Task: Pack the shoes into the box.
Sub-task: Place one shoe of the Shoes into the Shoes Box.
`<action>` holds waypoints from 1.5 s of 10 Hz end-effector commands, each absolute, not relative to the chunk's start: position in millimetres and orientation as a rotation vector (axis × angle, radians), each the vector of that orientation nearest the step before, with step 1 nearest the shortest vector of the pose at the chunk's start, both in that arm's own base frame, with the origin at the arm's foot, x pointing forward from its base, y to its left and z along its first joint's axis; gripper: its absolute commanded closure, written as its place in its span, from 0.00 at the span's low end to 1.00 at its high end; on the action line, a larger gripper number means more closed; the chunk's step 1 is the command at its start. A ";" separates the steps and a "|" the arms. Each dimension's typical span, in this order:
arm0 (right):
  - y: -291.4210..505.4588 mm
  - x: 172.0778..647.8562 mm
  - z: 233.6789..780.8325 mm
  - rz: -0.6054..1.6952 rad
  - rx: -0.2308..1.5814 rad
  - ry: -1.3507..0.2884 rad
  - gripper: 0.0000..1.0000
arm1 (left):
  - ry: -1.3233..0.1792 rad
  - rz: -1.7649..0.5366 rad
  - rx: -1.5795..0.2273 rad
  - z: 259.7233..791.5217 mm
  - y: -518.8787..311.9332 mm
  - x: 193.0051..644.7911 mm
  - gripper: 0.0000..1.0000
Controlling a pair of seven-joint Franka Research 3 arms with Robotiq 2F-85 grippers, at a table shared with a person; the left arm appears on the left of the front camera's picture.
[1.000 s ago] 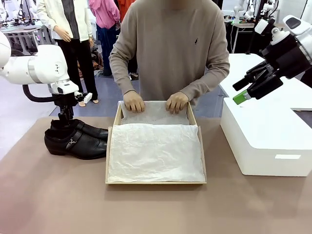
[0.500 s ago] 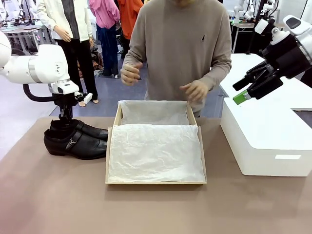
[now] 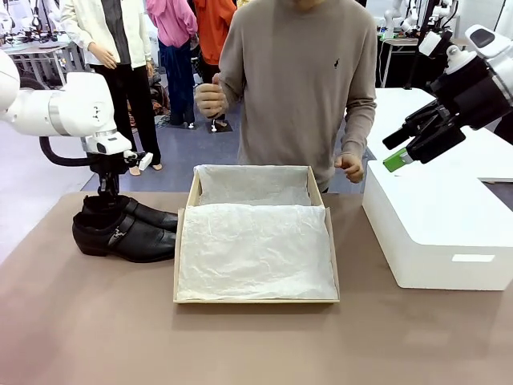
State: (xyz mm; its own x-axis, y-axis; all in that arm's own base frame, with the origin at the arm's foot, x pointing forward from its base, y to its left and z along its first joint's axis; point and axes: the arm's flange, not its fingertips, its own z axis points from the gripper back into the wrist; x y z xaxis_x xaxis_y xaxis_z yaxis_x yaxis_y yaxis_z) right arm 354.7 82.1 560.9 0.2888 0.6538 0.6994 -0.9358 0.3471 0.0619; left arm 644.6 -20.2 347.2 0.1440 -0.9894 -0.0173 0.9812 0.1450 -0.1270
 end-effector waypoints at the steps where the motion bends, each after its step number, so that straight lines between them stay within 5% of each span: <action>1: 83.2 356.9 560.0 1.145 0.544 -0.668 0.00 | 0.063 -1.376 -0.056 363.4 -18.3 643.2 1.00; 7: 83.2 356.9 560.0 1.145 0.544 -0.668 0.00 | -0.036 -1.333 0.068 444.6 0.4 656.6 1.00; 15: 83.2 356.9 560.0 1.145 0.544 -0.668 0.00 | -0.028 -1.432 -0.070 528.3 -55.6 601.8 1.00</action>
State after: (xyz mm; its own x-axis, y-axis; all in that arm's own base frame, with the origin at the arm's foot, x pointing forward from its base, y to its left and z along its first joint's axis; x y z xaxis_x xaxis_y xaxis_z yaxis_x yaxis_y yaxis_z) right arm 354.7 82.1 560.7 0.2890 0.6545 0.6987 -0.9359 0.3469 0.0621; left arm 612.0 -49.5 522.6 0.1279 -0.9915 0.0248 0.9917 0.1281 0.0097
